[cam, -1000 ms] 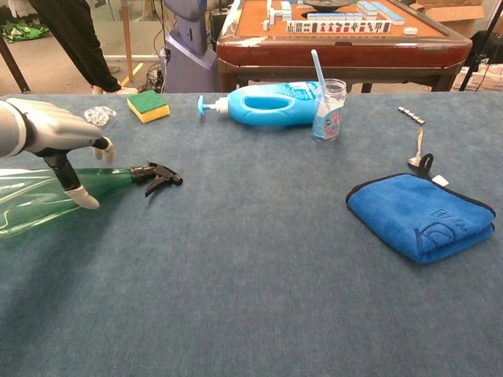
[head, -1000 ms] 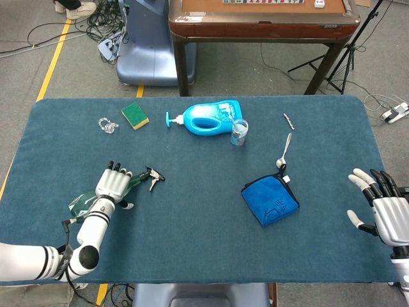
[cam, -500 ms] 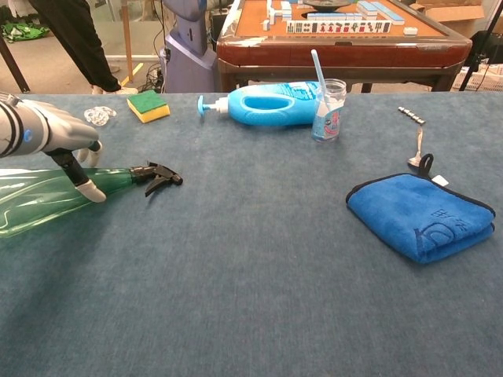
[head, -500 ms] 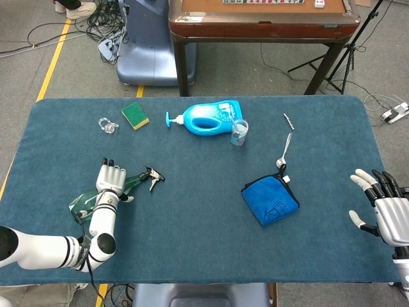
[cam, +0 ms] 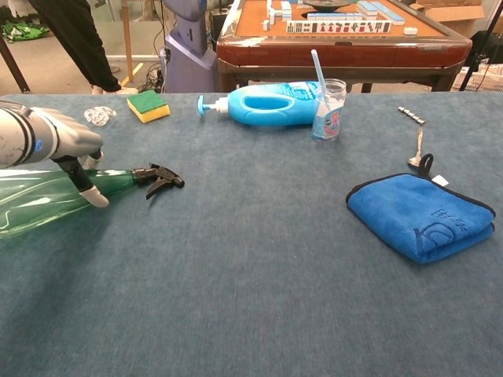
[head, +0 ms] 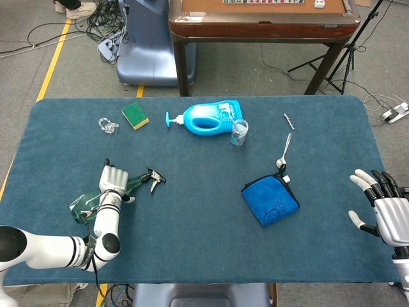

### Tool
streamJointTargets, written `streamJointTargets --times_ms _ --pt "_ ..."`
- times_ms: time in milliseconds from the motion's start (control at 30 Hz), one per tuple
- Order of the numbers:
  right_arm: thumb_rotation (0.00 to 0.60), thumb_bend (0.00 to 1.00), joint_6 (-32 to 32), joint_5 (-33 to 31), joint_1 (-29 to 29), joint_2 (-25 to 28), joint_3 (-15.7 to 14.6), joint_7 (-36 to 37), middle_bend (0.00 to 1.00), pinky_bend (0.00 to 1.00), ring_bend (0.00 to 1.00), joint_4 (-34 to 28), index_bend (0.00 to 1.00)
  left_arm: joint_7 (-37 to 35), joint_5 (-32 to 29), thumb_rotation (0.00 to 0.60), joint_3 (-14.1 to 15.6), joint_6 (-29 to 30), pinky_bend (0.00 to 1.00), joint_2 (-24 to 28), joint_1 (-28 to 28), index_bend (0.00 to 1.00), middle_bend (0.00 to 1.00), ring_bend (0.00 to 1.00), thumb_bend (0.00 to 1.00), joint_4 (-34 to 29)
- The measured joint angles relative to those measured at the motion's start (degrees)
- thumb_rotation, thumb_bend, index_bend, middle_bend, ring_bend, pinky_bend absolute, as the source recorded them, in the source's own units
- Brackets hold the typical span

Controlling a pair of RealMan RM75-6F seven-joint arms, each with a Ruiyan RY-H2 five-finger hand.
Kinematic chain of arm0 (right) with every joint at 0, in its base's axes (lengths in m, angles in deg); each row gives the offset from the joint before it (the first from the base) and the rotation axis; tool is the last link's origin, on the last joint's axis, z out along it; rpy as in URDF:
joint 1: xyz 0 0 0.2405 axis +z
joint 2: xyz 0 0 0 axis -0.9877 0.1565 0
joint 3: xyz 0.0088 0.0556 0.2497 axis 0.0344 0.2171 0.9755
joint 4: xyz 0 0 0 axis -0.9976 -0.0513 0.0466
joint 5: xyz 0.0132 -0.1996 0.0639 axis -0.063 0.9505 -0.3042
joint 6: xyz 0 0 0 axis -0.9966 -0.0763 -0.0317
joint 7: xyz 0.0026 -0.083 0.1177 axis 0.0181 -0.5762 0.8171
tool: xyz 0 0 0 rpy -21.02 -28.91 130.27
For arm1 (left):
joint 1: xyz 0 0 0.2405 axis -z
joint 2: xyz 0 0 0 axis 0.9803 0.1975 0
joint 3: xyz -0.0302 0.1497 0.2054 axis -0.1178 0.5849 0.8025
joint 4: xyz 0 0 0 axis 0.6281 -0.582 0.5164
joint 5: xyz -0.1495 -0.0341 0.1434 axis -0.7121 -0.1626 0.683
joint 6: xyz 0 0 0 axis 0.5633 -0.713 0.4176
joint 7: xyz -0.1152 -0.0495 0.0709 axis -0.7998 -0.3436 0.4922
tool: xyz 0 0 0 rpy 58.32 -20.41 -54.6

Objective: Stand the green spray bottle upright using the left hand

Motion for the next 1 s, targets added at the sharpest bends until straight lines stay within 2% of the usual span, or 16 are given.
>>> streamJointTargets --times_ms 100,167,267,333,400,467,600,733,1000 --pt "0.600 0.28 0.1 0.0 -0.1 0.0 0.0 0.0 0.15 0.00 0.00 0.0 0.19 0.7 -0.3 0.252 0.0 0.1 0.00 -0.3 -0.1 0.38 0.38 0.21 0.19 0.4" --pt "0.600 0.28 0.1 0.0 0.0 0.0 0.0 0.1 0.15 0.00 0.00 0.0 0.19 1.1 -0.3 0.288 0.0 0.1 0.00 -0.4 -0.2 0.40 0.39 0.22 0.22 0.6" --pt "0.600 0.28 -0.1 0.0 0.0 0.0 0.0 0.2 0.15 0.00 0.00 0.1 0.19 0.8 0.5 0.371 0.0 0.1 0.00 -0.4 -0.5 0.44 0.45 0.27 0.29 0.6" --pt "0.600 0.28 -0.1 0.0 0.1 -0.1 0.0 0.3 0.15 0.00 0.00 0.2 0.19 0.4 1.6 0.457 0.0 0.2 0.00 -0.5 -0.8 0.47 0.48 0.30 0.35 0.7" --pt "0.600 0.28 -0.1 0.0 0.1 -0.2 0.1 0.4 0.15 0.00 0.00 0.3 0.19 -0.2 3.2 0.518 0.2 0.3 0.00 -0.4 -1.3 0.49 0.50 0.32 0.36 0.7" --pt "0.600 0.28 -0.1 0.1 0.1 -0.2 0.0 0.5 0.15 0.00 0.01 0.4 0.19 -1.2 4.0 0.551 0.2 0.2 0.00 -0.1 -1.9 0.50 0.51 0.33 0.36 0.6" --pt "0.600 0.28 0.0 0.1 0.0 -0.2 0.1 0.7 0.15 0.00 0.00 0.5 0.19 -3.6 5.8 0.573 -0.2 -0.5 0.01 1.3 -3.0 0.51 0.52 0.34 0.36 -0.4" --pt "0.600 0.28 -0.1 0.3 0.2 -0.3 0.1 0.7 0.15 0.00 0.00 0.6 0.19 -8.2 10.2 0.577 -0.9 -1.1 0.02 4.2 -4.6 0.51 0.52 0.34 0.36 -3.2" --pt "0.600 0.28 0.0 0.5 0.3 -0.3 0.1 0.6 0.15 0.00 0.01 0.3 0.19 -26.0 24.0 0.523 -5.1 -3.6 0.05 11.7 -9.8 0.50 0.52 0.33 0.37 -10.5"
